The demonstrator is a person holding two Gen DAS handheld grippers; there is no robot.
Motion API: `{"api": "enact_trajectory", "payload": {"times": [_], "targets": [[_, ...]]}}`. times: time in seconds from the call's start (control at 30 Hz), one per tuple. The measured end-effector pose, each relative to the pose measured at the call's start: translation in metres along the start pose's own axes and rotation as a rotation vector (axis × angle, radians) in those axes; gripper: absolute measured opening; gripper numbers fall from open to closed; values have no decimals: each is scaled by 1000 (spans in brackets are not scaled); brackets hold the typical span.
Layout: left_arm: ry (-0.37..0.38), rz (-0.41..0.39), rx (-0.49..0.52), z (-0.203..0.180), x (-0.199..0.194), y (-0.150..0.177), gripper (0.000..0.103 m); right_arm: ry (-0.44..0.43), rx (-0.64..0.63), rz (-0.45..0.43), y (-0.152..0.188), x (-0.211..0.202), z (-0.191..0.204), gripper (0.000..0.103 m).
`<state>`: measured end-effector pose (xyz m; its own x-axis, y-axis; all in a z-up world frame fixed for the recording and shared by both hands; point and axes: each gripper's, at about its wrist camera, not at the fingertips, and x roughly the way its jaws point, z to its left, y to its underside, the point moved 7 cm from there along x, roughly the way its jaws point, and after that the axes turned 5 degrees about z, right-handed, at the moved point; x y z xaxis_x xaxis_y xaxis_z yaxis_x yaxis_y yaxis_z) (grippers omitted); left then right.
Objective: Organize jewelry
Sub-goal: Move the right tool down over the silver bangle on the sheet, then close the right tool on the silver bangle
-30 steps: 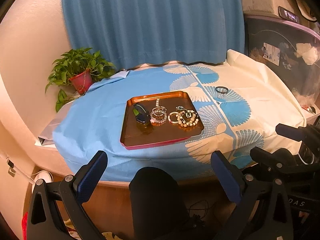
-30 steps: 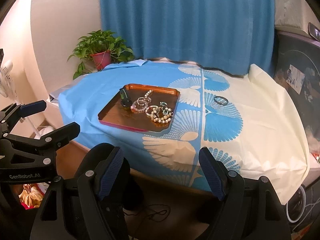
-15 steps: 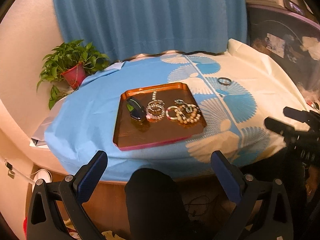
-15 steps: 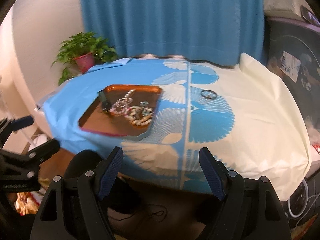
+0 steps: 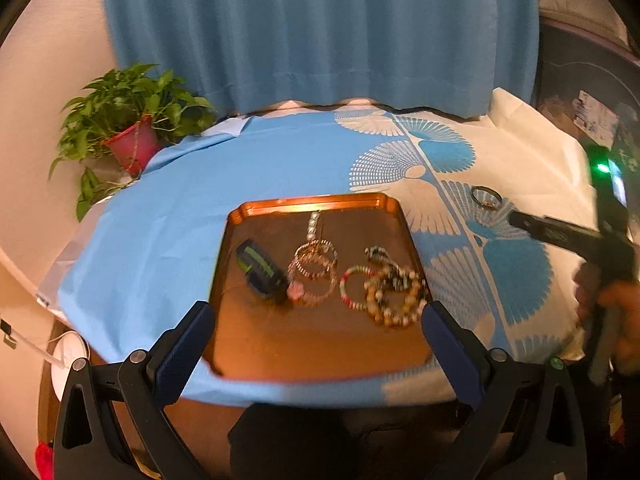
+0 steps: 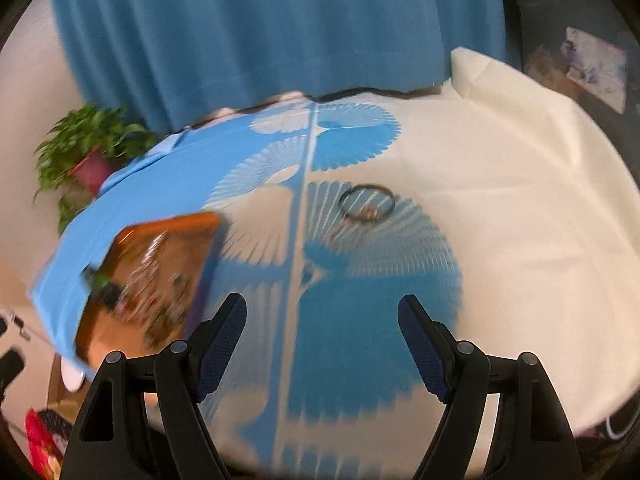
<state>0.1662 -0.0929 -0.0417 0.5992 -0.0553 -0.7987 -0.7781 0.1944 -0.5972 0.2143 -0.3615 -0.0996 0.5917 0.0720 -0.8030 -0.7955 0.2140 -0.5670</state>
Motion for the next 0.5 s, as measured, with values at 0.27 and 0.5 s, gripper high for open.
{"api": "enact_trajectory", "payload": {"times": [0.27, 0.5], "targets": [[-13, 46, 19, -15, 51, -31, 102, 76, -7, 67, -65, 110, -27, 78], [10, 55, 38, -43, 72, -52, 102, 109, -81, 21, -73, 116, -38, 63]]}}
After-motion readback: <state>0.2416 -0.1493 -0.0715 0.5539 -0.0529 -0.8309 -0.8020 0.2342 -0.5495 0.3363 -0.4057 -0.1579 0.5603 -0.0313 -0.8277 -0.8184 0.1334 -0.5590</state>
